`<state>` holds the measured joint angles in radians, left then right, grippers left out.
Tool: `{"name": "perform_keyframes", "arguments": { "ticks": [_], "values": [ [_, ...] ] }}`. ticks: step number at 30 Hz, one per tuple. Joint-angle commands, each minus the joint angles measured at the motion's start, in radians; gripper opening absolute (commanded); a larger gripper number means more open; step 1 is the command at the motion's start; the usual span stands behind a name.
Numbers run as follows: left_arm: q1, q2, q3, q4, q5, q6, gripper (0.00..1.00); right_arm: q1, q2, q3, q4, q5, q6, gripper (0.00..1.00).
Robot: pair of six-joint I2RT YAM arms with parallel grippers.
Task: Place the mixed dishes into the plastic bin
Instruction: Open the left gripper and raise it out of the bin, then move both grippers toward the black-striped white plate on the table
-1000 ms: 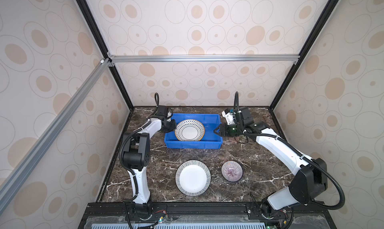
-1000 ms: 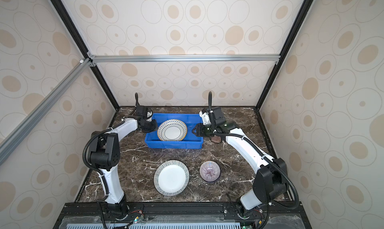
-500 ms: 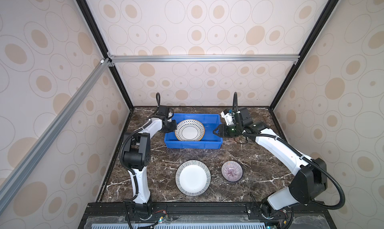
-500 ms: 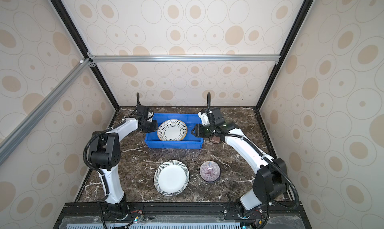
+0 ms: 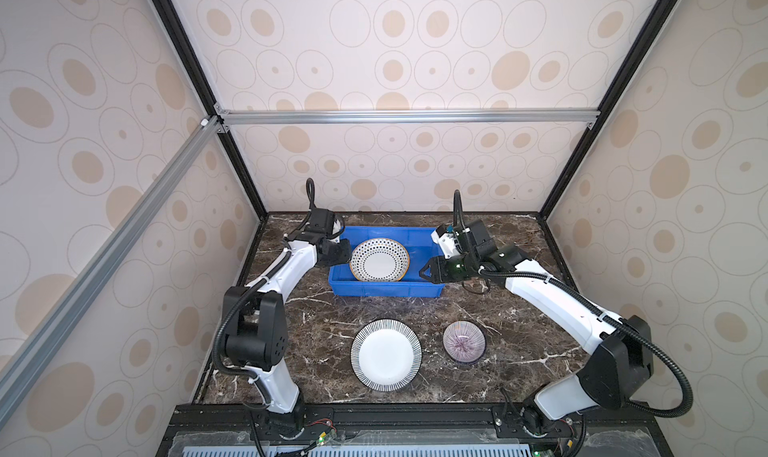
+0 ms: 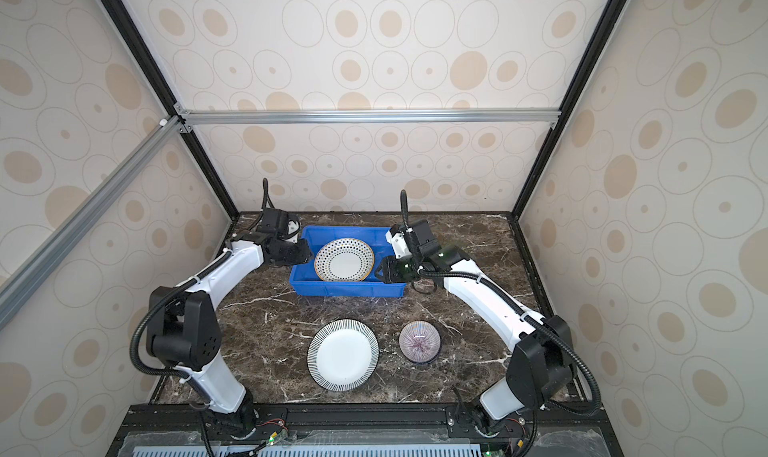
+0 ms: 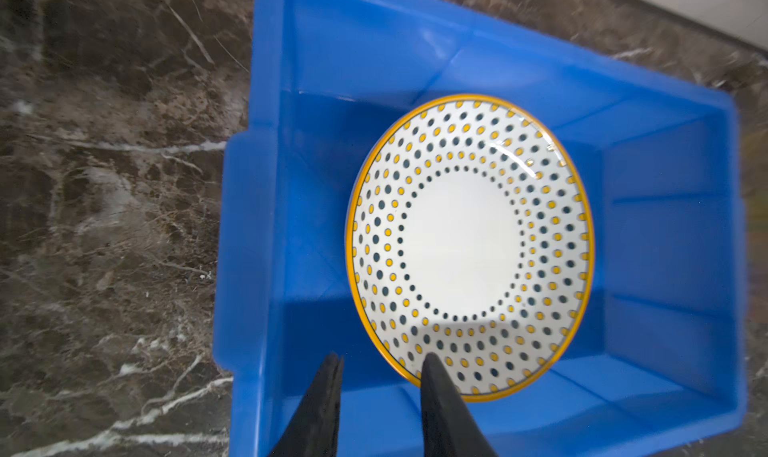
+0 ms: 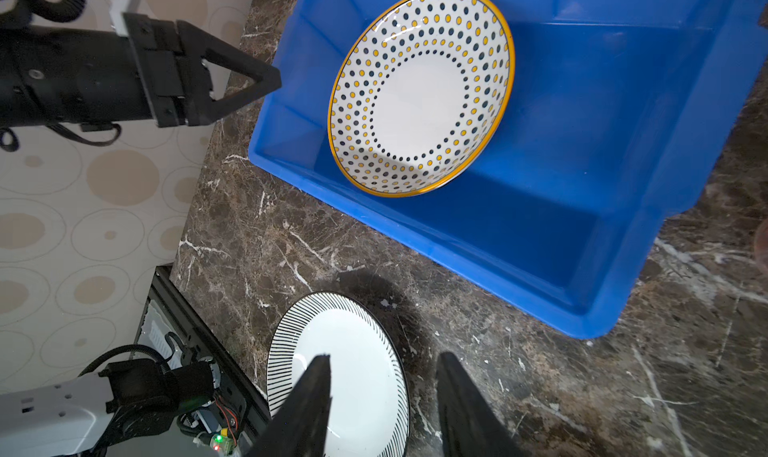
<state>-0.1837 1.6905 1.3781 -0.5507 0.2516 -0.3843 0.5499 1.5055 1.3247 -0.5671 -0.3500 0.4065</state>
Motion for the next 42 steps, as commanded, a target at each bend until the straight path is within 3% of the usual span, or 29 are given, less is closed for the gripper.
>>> {"name": "perform_keyframes", "arguments": {
  "ticks": [1, 13, 21, 42],
  "values": [
    [-0.009, -0.067, -0.031, -0.02, -0.016, 0.009, 0.34, 0.024, -0.047, -0.021, -0.025, 0.025, -0.014, 0.45],
    [-0.034, -0.339, -0.231, -0.064, 0.035, 0.025, 0.36, 0.118, -0.088, -0.098, -0.022, 0.08, -0.002, 0.45],
    [-0.037, -0.477, -0.357, -0.116, 0.006, -0.001, 0.36, 0.165, -0.106, -0.179, 0.013, 0.105, 0.024, 0.45],
    [-0.063, -0.694, -0.634, -0.181, 0.084, -0.07, 0.37, 0.219, -0.053, -0.234, 0.006, 0.103, 0.038, 0.45]
  ]
}}
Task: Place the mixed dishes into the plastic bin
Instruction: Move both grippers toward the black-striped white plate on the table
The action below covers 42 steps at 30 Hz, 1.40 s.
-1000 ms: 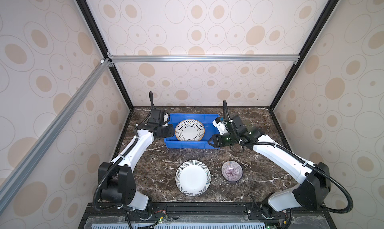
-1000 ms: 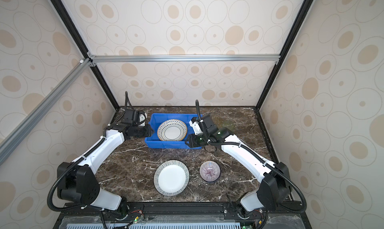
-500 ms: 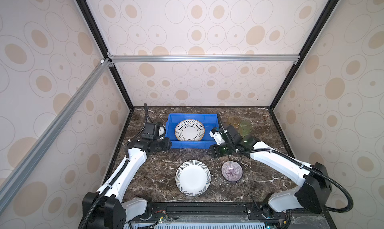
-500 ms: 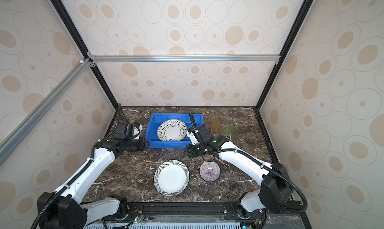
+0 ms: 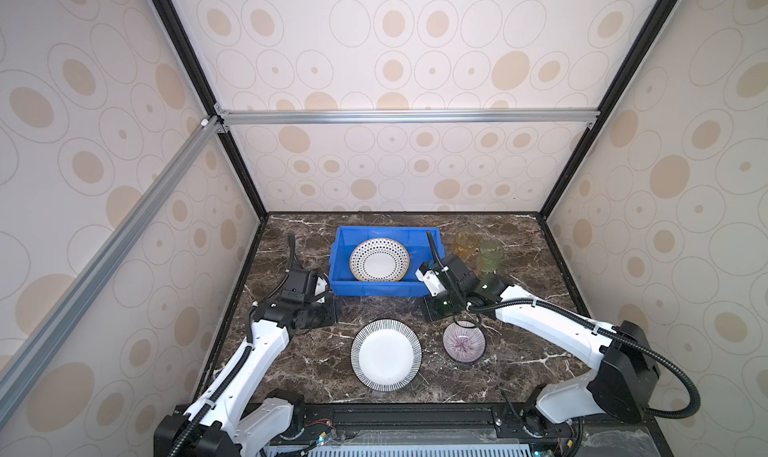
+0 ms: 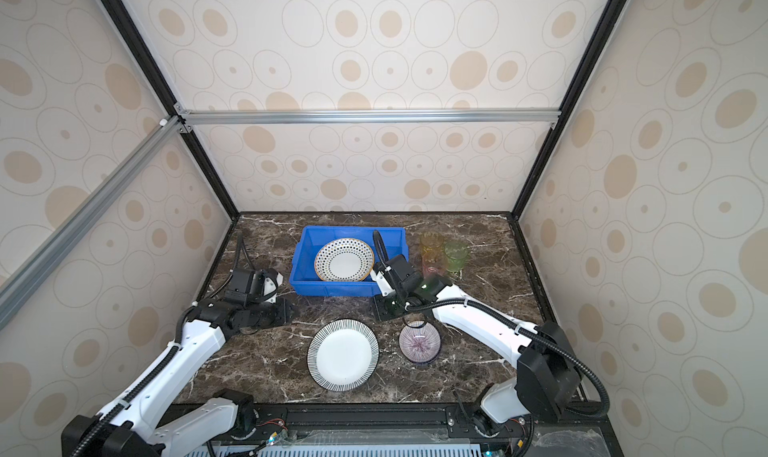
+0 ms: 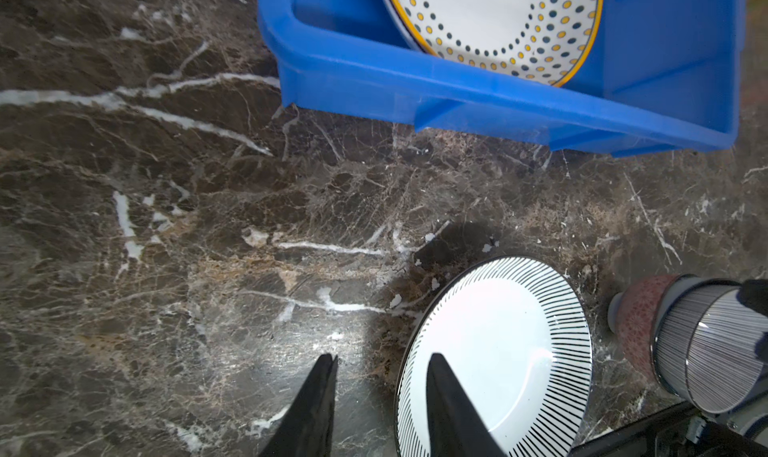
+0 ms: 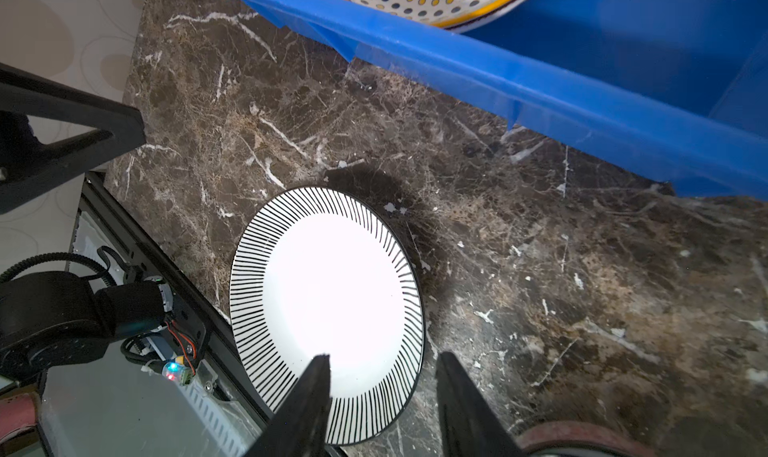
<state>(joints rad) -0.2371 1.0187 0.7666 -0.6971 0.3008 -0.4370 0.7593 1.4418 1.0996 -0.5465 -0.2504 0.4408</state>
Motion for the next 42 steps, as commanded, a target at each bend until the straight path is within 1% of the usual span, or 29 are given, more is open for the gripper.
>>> {"name": "perform_keyframes", "arguments": {
  "ticks": [1, 12, 23, 31, 36, 42],
  "values": [
    [-0.013, -0.025, -0.034, -0.034, 0.042, -0.021, 0.37, 0.009, 0.011, -0.01, -0.016, 0.002, 0.003, 0.45],
    [-0.09, -0.072, -0.14, 0.001, 0.057, -0.103, 0.38, 0.023, 0.034, -0.03, -0.042, -0.004, -0.001, 0.45],
    [-0.158, -0.1, -0.195, 0.015, 0.05, -0.166, 0.38, 0.053, 0.1, -0.029, -0.061, -0.004, -0.011, 0.44],
    [-0.183, -0.114, -0.232, 0.015, 0.036, -0.2, 0.39, 0.075, 0.159, -0.024, -0.069, 0.006, -0.011, 0.44],
    [-0.198, -0.126, -0.253, 0.038, 0.046, -0.235, 0.39, 0.075, 0.186, -0.027, -0.081, 0.021, -0.007, 0.4],
    [-0.224, -0.13, -0.287, 0.082, 0.048, -0.294, 0.39, 0.075, 0.209, -0.021, -0.076, 0.022, -0.01, 0.4]
  ]
}}
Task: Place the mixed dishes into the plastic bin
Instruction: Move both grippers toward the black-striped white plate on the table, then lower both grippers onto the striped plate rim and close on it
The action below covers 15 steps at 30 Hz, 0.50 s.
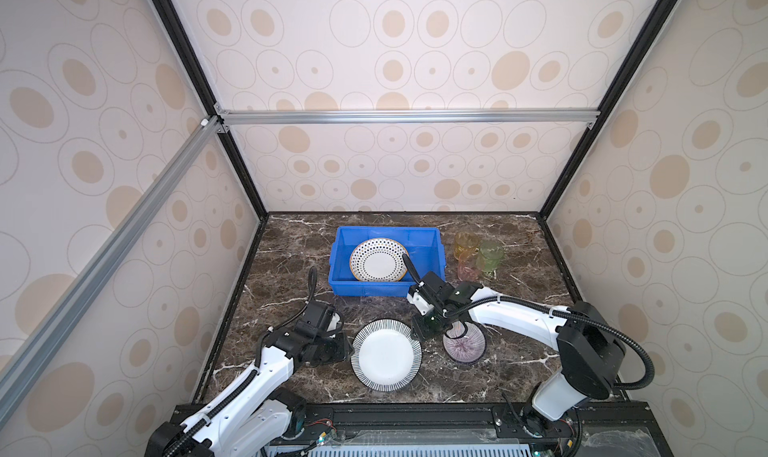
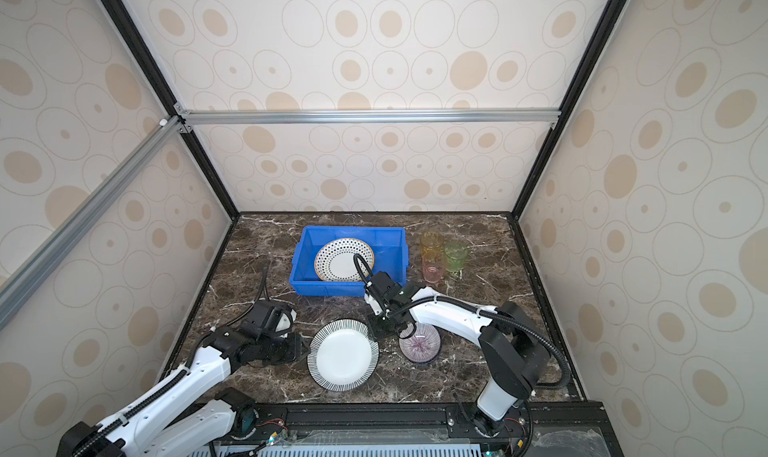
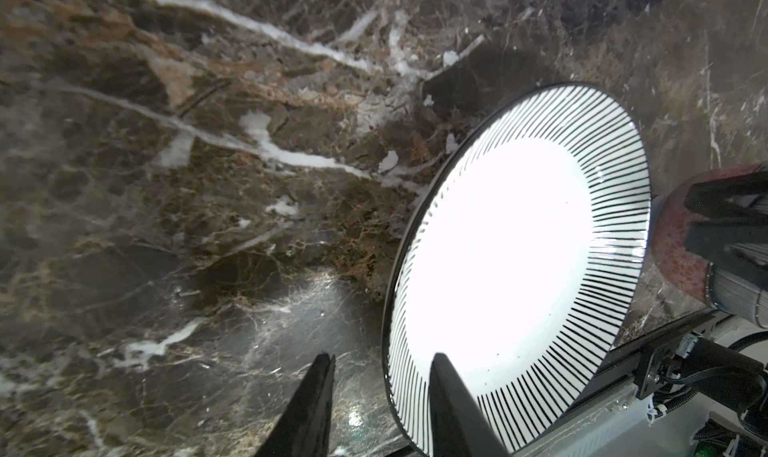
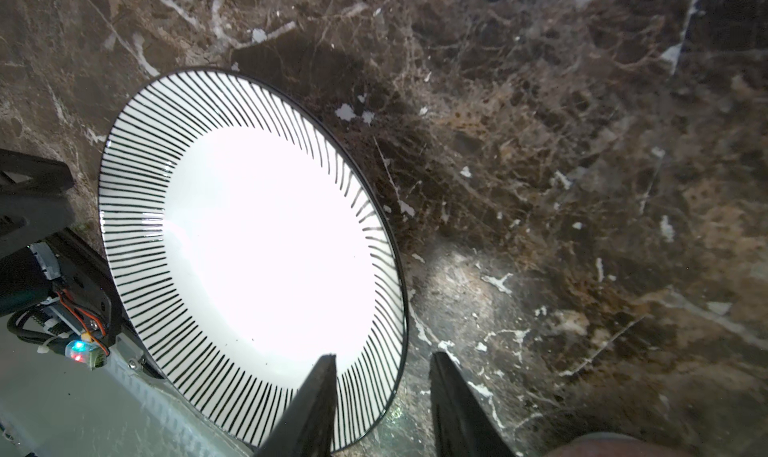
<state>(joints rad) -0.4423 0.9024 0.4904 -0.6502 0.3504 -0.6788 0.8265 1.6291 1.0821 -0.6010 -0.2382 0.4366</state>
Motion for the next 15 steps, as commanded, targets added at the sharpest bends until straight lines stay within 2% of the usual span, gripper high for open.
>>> {"name": "perform_keyframes", "arguments": {
  "ticks": [1, 15],
  "values": [
    [-0.022, -0.015, -0.013, 0.04, 0.0, -0.059, 0.39, 0.009, 0.029, -0.003, -0.022, 0.008, -0.007, 0.39],
    [-0.058, -0.014, -0.039, 0.081, -0.005, -0.128, 0.4, 0.009, 0.084, -0.01, -0.003, 0.007, -0.004, 0.18]
  ]
}}
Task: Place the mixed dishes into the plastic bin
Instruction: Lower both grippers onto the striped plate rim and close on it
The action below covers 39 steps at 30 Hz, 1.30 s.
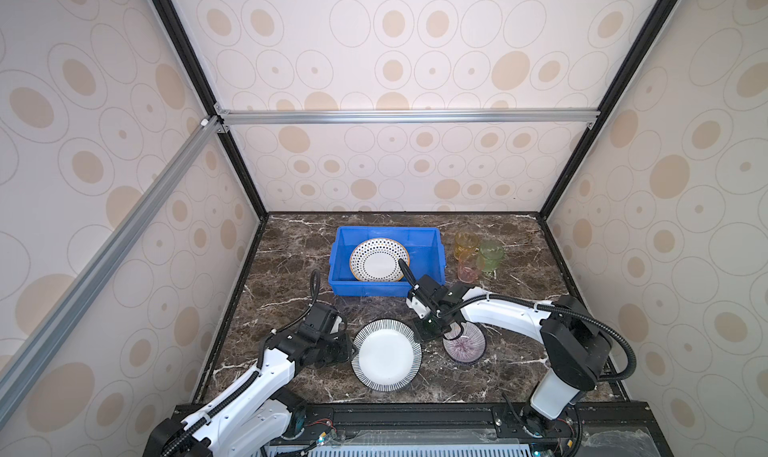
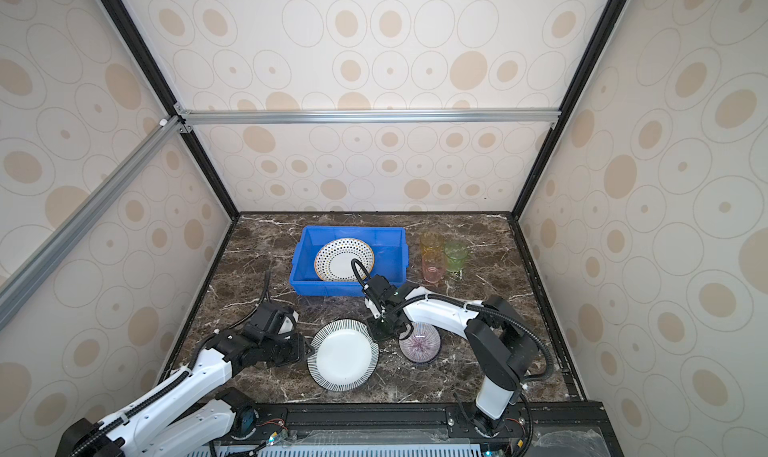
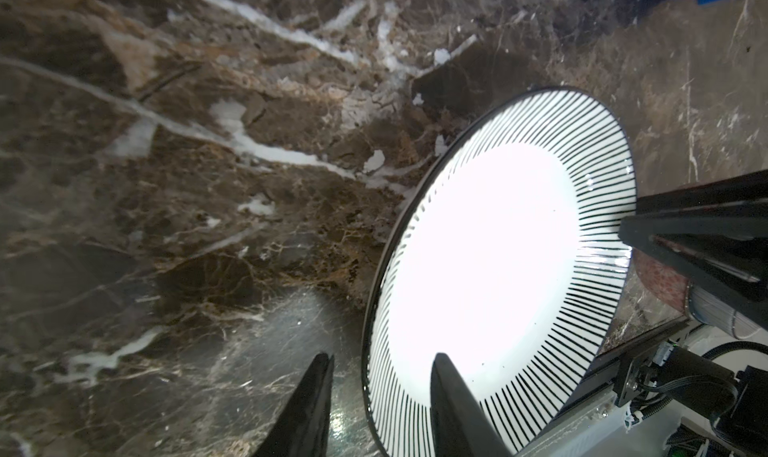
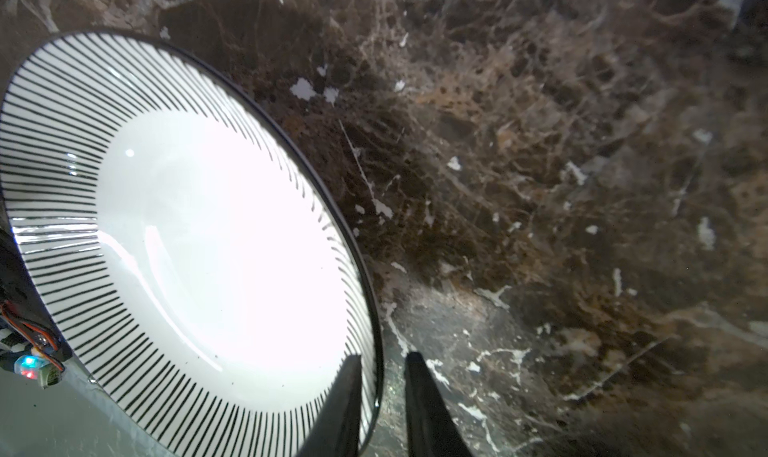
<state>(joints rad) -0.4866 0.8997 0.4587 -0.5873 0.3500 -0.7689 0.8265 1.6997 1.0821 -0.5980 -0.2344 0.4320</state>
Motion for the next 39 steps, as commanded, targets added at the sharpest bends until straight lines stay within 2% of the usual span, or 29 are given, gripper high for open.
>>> {"name": "perform_keyframes", "arguments": {
  "ticks": [1, 10, 24, 30, 36, 39],
  "values": [
    [-0.017, -0.01, -0.008, 0.017, -0.007, -0.042, 0.4, 0.008, 0.015, -0.012, -0.004, 0.001, 0.002, 0.16],
    [-0.044, -0.008, -0.037, 0.062, -0.011, -0.088, 0.4, 0.009, 0.025, -0.038, 0.045, -0.058, 0.031, 0.1],
    [-0.064, 0.043, -0.066, 0.129, -0.019, -0.113, 0.39, 0.009, 0.024, -0.049, 0.098, -0.089, 0.068, 0.1],
    [-0.067, 0.066, -0.07, 0.148, -0.046, -0.123, 0.29, 0.009, 0.021, -0.039, 0.091, -0.09, 0.065, 0.1],
    [-0.07, 0.101, -0.074, 0.162, -0.053, -0.121, 0.28, 0.009, 0.018, -0.042, 0.097, -0.092, 0.067, 0.1],
    [-0.072, 0.112, -0.075, 0.172, -0.052, -0.122, 0.23, 0.009, 0.021, -0.045, 0.107, -0.098, 0.074, 0.1]
  ]
}}
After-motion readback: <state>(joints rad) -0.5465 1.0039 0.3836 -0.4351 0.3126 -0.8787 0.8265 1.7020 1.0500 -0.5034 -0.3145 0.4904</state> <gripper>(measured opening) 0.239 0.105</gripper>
